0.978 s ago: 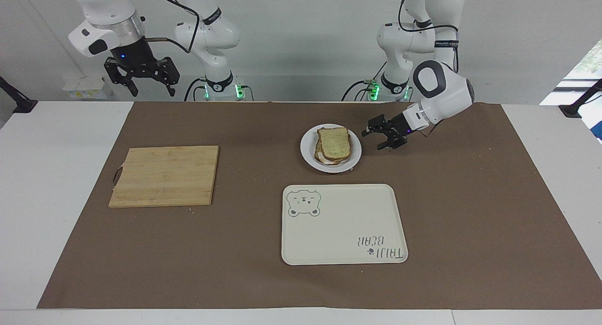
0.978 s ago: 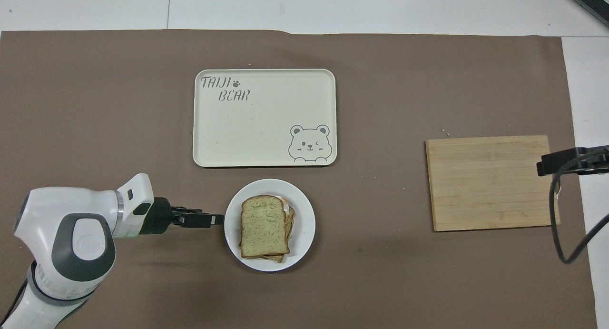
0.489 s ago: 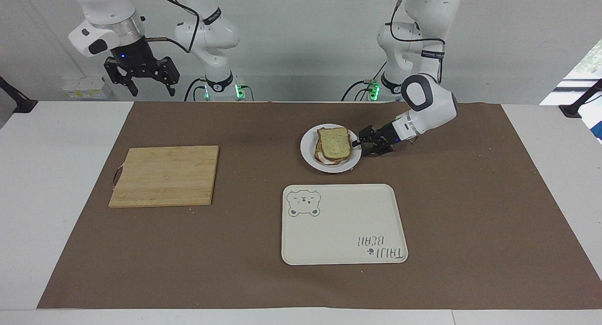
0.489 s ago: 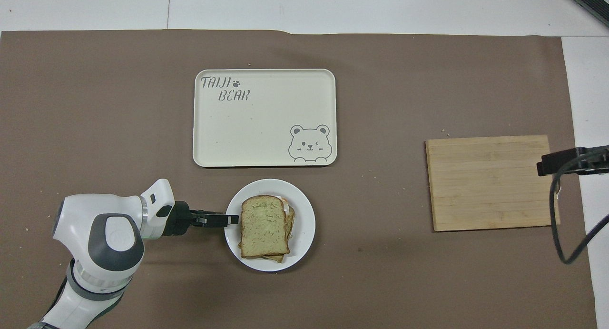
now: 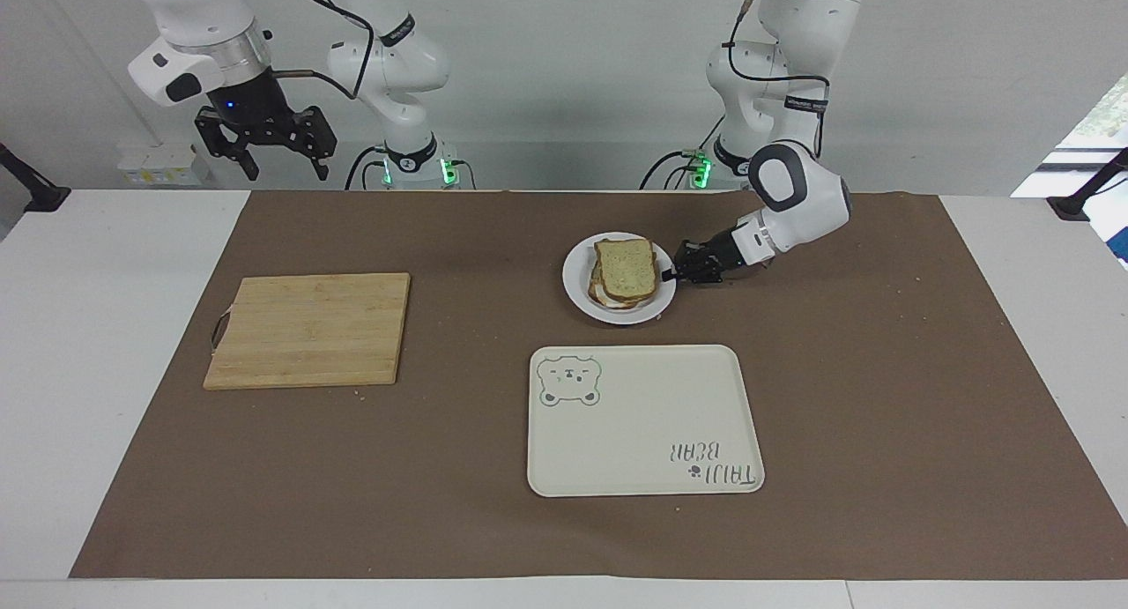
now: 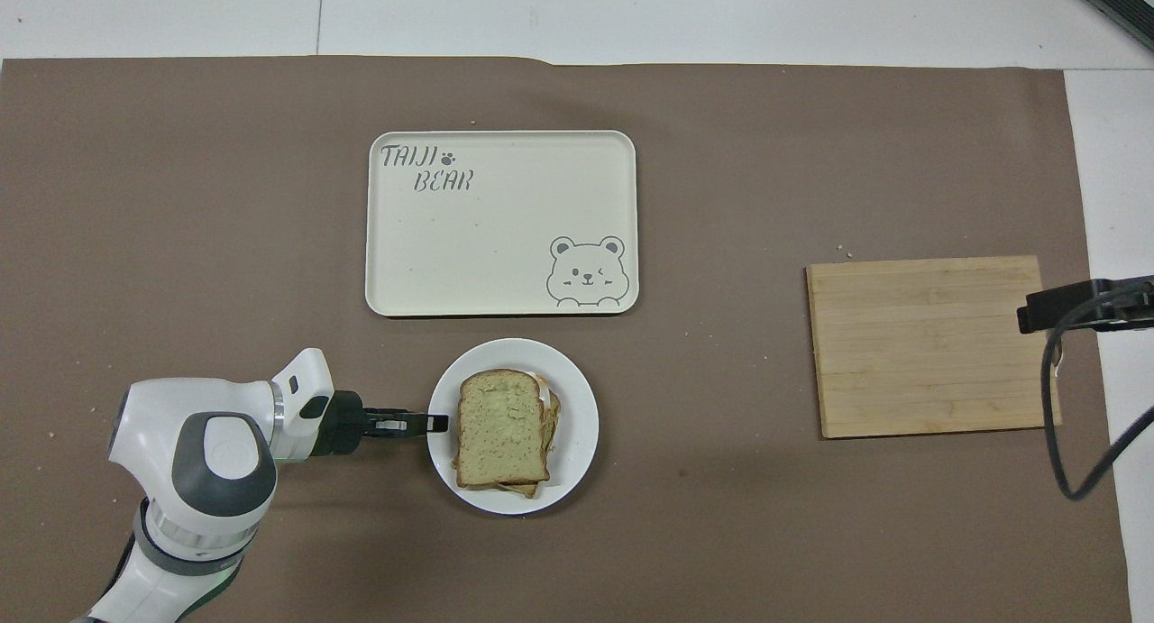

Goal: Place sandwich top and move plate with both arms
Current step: 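Slide the plate with the left gripper onto the bear tray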

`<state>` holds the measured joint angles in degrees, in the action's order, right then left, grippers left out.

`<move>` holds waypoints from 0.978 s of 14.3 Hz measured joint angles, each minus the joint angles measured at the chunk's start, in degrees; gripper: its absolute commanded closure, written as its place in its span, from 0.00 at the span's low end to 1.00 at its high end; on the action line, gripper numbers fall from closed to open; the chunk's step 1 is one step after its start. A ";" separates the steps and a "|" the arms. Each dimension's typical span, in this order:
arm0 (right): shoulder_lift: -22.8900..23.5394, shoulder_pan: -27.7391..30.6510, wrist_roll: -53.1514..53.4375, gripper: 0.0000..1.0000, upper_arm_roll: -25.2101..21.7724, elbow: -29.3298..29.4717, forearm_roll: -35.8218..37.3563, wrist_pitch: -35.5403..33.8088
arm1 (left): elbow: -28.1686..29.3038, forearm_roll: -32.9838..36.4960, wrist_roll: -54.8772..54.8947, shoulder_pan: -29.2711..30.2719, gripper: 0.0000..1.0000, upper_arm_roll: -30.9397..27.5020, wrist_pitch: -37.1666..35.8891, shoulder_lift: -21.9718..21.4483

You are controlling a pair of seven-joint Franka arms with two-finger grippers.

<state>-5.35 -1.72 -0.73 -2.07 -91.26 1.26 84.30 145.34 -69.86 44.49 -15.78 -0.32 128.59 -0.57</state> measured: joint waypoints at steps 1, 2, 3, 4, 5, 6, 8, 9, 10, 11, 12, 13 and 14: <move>0.00 0.00 0.00 0.00 0.00 0.00 0.00 0.00 | -0.06 -0.96 0.07 0.00 1.00 0.00 -0.06 -0.09; 0.00 0.00 0.00 0.00 0.00 0.00 0.00 0.00 | -0.38 -1.71 0.21 0.00 1.00 -0.02 -0.21 -0.09; -0.01 0.00 0.00 0.00 0.00 -0.01 0.00 0.00 | -1.05 -2.19 0.25 0.01 1.00 -0.09 -0.62 -0.10; -0.01 0.00 0.00 0.00 0.00 -0.02 0.00 0.00 | -2.06 -2.33 0.26 0.05 1.00 -0.19 -1.20 -0.10; -0.01 0.00 0.00 0.00 0.00 -0.02 0.00 0.00 | -3.14 -2.40 0.26 0.24 1.00 -0.25 -1.26 -0.07; -0.01 0.00 0.00 0.00 0.00 -0.02 0.00 0.00 | -4.39 -2.47 0.25 0.66 1.00 -0.43 -1.63 -0.02; -0.02 0.00 0.00 0.00 0.00 -0.02 0.00 0.00 | -7.29 -2.74 0.25 2.52 1.00 -0.68 -3.87 0.54; -0.02 0.00 0.00 0.00 0.00 -0.02 0.00 0.00 | -9.04 -2.86 0.25 3.84 1.00 -0.74 -5.09 1.21; -0.02 0.00 0.00 0.00 0.00 -0.02 0.00 0.00 | -11.17 -2.97 0.25 5.22 1.00 -0.80 -5.88 2.21; -0.02 0.00 0.00 0.00 0.00 -0.02 0.00 0.00 | -13.40 -3.47 0.25 6.28 1.00 -0.85 -6.04 3.47; -0.02 0.00 0.00 0.00 0.00 -0.02 0.00 0.00 | -15.75 -4.24 0.25 6.90 1.00 -0.96 -5.97 4.86; -0.02 0.00 0.00 0.00 0.00 -0.02 0.00 0.00 | -18.55 -4.98 0.25 7.28 1.00 -0.99 -5.66 6.49; -0.02 0.00 0.00 0.00 0.00 -0.02 0.00 0.00 | -21.47 -5.71 0.25 7.36 1.00 -1.05 -4.90 8.20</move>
<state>-5.37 -1.72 -0.73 -2.07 -91.29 1.26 84.30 123.88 -75.56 44.74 -8.42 -1.37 123.69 7.63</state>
